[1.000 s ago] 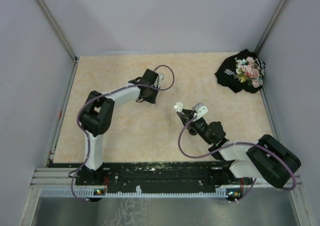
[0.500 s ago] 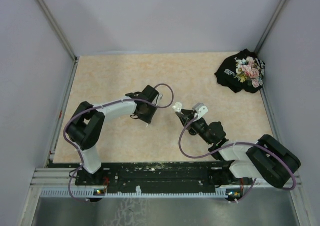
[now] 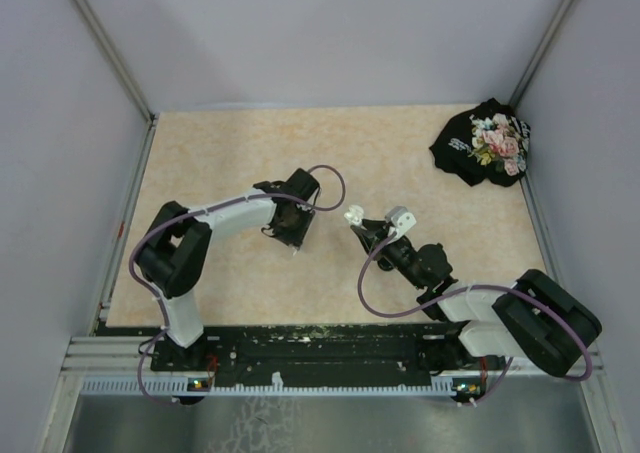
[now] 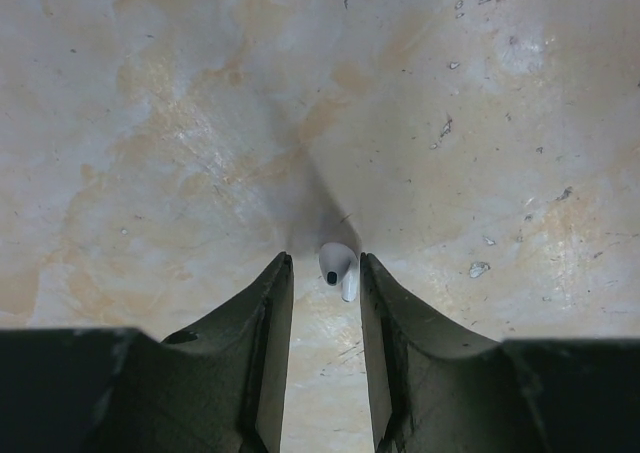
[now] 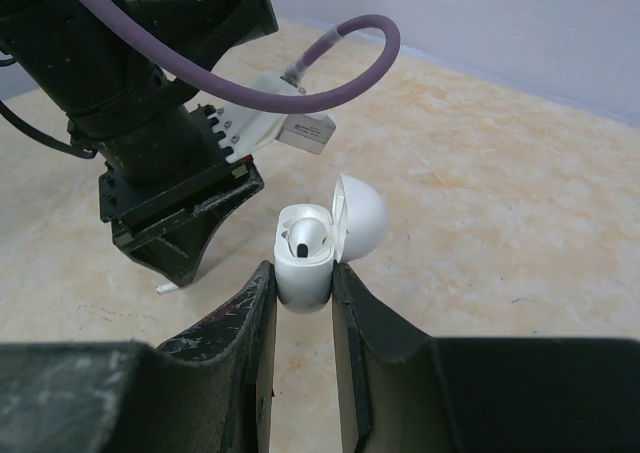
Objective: Insert the wireless bluetooth earbuds into the charging case
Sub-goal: Move the earbud to the center of the board, then pick up the earbud from the center of the board.
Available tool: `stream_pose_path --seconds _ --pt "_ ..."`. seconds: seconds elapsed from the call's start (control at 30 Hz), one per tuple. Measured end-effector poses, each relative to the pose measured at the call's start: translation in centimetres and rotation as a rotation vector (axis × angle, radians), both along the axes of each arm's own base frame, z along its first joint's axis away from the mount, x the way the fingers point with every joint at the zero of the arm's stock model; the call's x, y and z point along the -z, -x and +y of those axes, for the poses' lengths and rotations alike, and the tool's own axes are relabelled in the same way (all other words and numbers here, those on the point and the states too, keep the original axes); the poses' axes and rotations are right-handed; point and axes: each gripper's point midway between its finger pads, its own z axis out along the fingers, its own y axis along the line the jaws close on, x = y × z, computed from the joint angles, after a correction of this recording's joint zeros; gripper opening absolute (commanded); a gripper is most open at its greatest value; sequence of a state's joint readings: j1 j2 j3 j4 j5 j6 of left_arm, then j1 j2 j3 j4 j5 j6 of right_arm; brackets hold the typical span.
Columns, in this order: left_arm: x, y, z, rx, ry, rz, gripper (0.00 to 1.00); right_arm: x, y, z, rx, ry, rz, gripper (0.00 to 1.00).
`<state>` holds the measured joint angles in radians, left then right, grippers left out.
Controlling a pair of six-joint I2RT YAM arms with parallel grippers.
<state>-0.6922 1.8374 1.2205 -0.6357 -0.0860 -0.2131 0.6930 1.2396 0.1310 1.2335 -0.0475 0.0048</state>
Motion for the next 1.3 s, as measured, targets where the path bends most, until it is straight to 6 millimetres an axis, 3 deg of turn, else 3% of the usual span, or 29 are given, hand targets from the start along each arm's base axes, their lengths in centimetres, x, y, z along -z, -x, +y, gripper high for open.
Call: stream_pose_path --seconds 0.33,1.03,1.17,1.3 --pt "0.7 0.5 -0.3 -0.007 -0.04 0.031 0.37 0.0 0.1 0.1 -0.006 -0.003 0.005 0.0" --pt "0.4 0.3 -0.4 -0.011 -0.057 -0.023 0.17 -0.6 0.4 0.2 -0.02 -0.007 -0.012 0.0" --pt "-1.2 -0.1 -0.5 -0.004 -0.001 -0.103 0.17 -1.3 0.5 0.1 -0.024 -0.011 -0.033 0.0" --pt "-4.9 -1.2 -1.2 0.004 0.108 -0.244 0.17 -1.8 0.5 0.2 -0.029 -0.015 -0.047 0.0"
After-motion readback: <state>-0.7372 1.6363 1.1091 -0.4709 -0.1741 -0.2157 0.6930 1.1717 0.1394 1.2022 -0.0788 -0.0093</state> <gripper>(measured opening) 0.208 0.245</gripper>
